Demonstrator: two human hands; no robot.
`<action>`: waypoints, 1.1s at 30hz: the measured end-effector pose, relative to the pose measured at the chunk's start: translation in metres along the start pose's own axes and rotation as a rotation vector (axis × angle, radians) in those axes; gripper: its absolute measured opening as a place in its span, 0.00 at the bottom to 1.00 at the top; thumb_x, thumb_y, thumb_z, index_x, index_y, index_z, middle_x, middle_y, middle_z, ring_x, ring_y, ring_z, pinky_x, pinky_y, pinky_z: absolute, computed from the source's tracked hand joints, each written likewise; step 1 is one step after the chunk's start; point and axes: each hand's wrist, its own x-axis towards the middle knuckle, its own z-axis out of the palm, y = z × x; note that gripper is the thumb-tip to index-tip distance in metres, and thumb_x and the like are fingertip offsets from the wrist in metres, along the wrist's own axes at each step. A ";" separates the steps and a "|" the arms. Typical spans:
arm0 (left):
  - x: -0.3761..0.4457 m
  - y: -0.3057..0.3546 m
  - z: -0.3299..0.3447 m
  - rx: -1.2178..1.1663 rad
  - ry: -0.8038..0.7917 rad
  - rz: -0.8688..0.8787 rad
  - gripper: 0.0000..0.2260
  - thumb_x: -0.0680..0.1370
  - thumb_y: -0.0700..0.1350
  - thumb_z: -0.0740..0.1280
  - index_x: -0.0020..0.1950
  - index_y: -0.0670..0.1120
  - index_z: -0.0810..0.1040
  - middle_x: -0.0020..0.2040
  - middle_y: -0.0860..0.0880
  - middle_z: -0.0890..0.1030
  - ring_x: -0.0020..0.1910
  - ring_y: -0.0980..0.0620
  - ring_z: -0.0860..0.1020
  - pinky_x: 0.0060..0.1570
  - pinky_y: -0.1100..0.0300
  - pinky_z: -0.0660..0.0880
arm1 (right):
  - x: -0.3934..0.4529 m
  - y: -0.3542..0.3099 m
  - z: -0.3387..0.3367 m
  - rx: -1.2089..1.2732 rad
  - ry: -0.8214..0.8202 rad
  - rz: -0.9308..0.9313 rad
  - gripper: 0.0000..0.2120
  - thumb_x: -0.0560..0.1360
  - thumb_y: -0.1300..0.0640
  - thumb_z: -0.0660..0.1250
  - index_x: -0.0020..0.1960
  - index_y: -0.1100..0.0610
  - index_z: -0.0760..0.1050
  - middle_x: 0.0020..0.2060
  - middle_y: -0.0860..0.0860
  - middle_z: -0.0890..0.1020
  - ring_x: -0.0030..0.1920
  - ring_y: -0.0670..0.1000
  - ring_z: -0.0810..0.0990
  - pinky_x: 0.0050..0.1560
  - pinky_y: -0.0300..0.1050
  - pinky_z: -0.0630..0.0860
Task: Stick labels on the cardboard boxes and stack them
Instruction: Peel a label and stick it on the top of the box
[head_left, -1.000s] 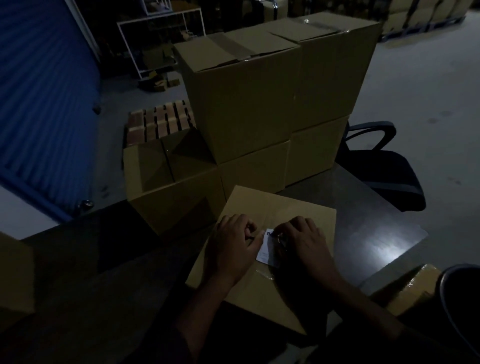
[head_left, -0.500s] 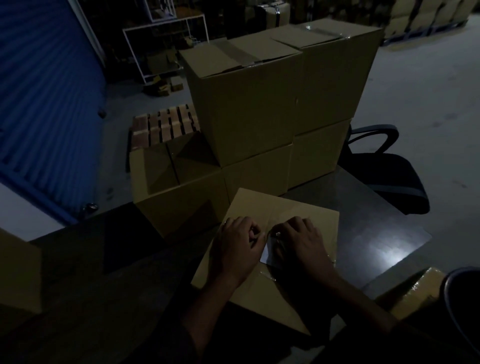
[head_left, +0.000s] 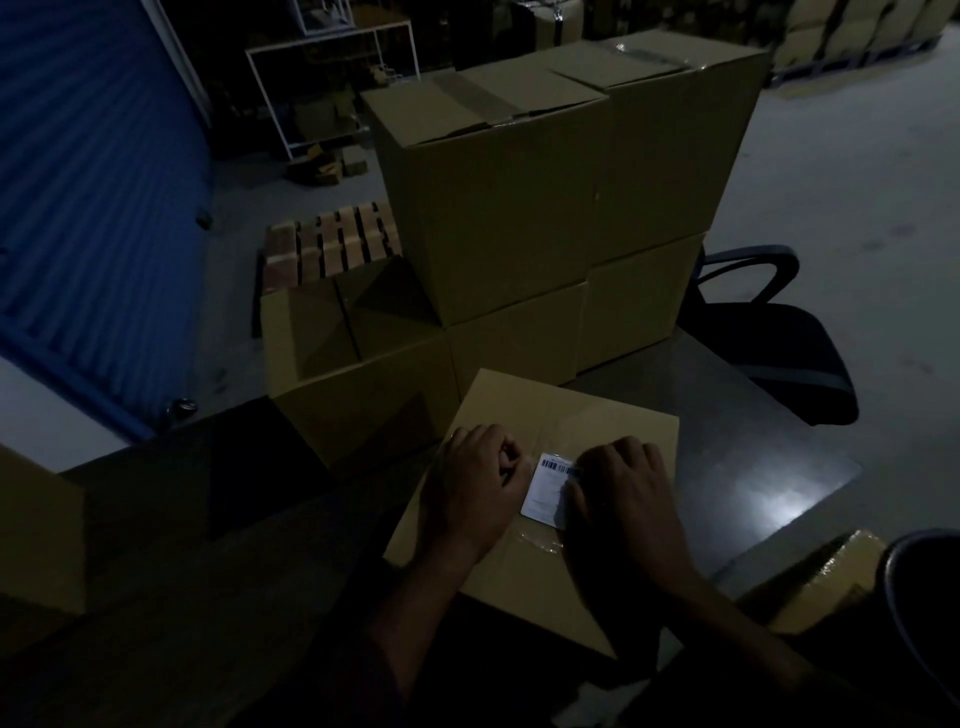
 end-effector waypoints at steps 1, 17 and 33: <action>0.000 0.000 0.000 -0.002 0.001 -0.001 0.09 0.79 0.59 0.66 0.45 0.58 0.69 0.42 0.59 0.73 0.46 0.56 0.71 0.44 0.51 0.76 | 0.001 0.000 0.001 -0.010 0.002 -0.006 0.10 0.78 0.45 0.68 0.53 0.50 0.75 0.50 0.48 0.73 0.52 0.49 0.67 0.52 0.50 0.72; 0.006 -0.003 0.005 -0.023 0.186 -0.241 0.21 0.74 0.56 0.76 0.63 0.50 0.77 0.65 0.49 0.75 0.66 0.48 0.69 0.59 0.52 0.71 | -0.019 0.004 -0.012 -0.062 0.079 0.161 0.11 0.76 0.43 0.69 0.56 0.45 0.78 0.56 0.48 0.74 0.60 0.53 0.70 0.59 0.55 0.66; -0.045 -0.010 -0.010 -0.282 0.193 -0.534 0.36 0.67 0.55 0.84 0.69 0.52 0.71 0.68 0.51 0.63 0.60 0.48 0.73 0.59 0.46 0.79 | 0.073 0.020 -0.001 0.070 -0.205 -0.202 0.23 0.77 0.42 0.55 0.63 0.47 0.81 0.66 0.47 0.79 0.69 0.51 0.74 0.74 0.60 0.58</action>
